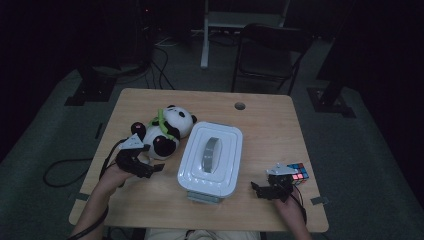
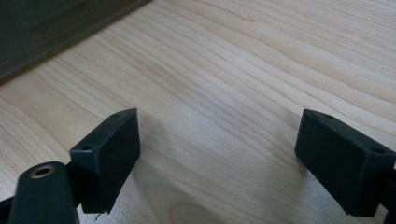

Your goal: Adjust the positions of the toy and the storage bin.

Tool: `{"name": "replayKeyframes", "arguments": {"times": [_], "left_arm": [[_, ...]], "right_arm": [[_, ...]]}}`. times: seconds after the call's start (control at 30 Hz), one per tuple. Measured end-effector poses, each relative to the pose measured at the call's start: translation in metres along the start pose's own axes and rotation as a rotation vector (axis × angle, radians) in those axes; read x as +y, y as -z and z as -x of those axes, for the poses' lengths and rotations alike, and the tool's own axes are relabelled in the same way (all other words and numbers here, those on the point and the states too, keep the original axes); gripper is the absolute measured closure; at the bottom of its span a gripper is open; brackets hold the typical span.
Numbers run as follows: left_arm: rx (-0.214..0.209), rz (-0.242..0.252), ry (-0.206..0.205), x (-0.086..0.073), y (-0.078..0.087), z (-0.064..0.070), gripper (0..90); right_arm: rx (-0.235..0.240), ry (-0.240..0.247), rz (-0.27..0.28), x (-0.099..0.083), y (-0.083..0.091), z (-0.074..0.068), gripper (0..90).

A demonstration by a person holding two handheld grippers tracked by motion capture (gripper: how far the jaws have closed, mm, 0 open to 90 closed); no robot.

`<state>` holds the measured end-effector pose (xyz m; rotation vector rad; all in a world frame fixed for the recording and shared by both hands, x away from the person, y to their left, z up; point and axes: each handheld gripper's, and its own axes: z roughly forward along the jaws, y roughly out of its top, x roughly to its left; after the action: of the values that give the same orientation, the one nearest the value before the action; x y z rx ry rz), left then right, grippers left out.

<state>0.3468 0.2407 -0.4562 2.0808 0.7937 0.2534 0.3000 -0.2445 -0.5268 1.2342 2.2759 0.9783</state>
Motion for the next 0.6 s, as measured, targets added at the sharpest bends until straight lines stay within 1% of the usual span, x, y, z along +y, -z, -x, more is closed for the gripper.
{"name": "replayKeyframes", "arguments": {"times": [0.23, 0.33, 0.5, 0.53, 0.6], "left_arm": [[0.002, -0.029, -0.021, -0.013, -0.009, 0.016, 0.6], [0.001, -0.032, -0.018, -0.019, -0.015, 0.019, 0.7], [0.024, -0.063, -0.039, -0.027, -0.026, 0.023, 0.7], [0.018, -0.068, -0.039, -0.028, -0.028, 0.024, 0.7], [0.024, -0.080, -0.044, -0.032, -0.031, 0.025, 0.7]], "right_arm": [[0.000, -0.001, 0.000, 0.000, 0.000, 0.000, 13.7], [0.000, -0.001, 0.000, 0.000, 0.000, 0.000, 13.7], [0.000, 0.000, 0.000, 0.000, 0.000, 0.000, 13.7], [0.000, 0.000, 0.000, 0.000, 0.000, 0.000, 13.7], [0.000, 0.000, 0.000, 0.000, 0.000, 0.000, 13.7]]}}
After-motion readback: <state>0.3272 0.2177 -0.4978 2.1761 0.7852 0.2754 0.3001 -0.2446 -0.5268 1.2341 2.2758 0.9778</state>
